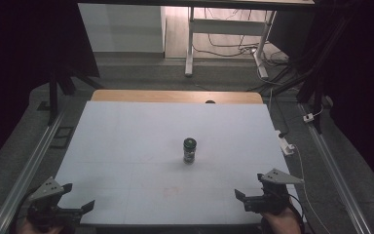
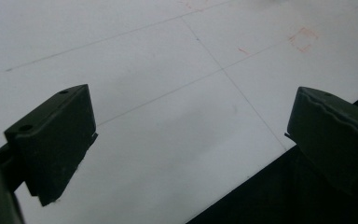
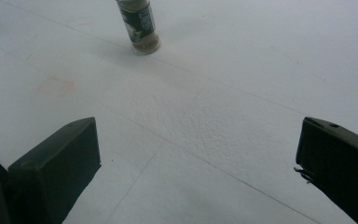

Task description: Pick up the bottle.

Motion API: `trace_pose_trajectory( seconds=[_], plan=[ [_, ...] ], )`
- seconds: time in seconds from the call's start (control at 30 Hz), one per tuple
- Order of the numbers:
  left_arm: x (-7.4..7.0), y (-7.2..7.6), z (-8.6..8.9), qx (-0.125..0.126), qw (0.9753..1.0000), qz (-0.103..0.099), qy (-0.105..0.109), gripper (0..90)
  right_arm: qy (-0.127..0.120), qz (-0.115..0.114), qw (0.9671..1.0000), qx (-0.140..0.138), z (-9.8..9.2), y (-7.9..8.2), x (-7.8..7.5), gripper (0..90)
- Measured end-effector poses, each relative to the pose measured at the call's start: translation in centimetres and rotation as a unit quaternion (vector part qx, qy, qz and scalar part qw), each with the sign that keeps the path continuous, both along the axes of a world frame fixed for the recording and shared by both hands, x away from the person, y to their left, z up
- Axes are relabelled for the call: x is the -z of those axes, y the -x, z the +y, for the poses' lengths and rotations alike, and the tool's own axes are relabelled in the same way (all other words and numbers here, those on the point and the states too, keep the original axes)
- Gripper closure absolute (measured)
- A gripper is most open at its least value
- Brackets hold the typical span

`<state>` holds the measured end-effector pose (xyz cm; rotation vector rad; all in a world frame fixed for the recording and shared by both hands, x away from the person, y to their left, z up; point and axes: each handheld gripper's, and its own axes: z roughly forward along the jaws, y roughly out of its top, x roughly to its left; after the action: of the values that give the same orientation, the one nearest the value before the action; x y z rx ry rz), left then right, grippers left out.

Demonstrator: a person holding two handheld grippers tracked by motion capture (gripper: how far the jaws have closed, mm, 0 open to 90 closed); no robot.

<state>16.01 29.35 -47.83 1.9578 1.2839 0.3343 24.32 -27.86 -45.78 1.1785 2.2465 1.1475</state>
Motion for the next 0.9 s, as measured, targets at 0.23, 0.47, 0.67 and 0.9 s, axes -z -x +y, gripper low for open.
trace_pose_trajectory(
  seconds=[0.23, 0.47, 0.67, 0.9],
  plan=[
    [0.1, -0.1, 0.4, 0.010, 0.9997, 0.007, 0.021, 0.8, 0.001, 0.010, 0.9999, 0.001, 0.0, -0.2, 0.0, 0.0],
    [0.0, 0.0, 0.0, 0.015, 0.9999, -0.001, 0.005, 0.8, 0.010, 0.013, 0.9998, 0.007, -0.2, -0.3, 0.0, 0.0],
    [-0.1, 0.0, -0.5, 0.019, 0.9998, -0.003, -0.005, 0.5, 0.010, 0.023, 0.9997, 0.004, -0.3, -0.5, 0.1, 0.0],
    [-0.1, -0.1, -0.7, 0.018, 0.9998, 0.001, -0.009, 0.3, 0.014, 0.024, 0.9996, -0.009, -0.1, -0.5, 0.1, 0.0]
  ],
)
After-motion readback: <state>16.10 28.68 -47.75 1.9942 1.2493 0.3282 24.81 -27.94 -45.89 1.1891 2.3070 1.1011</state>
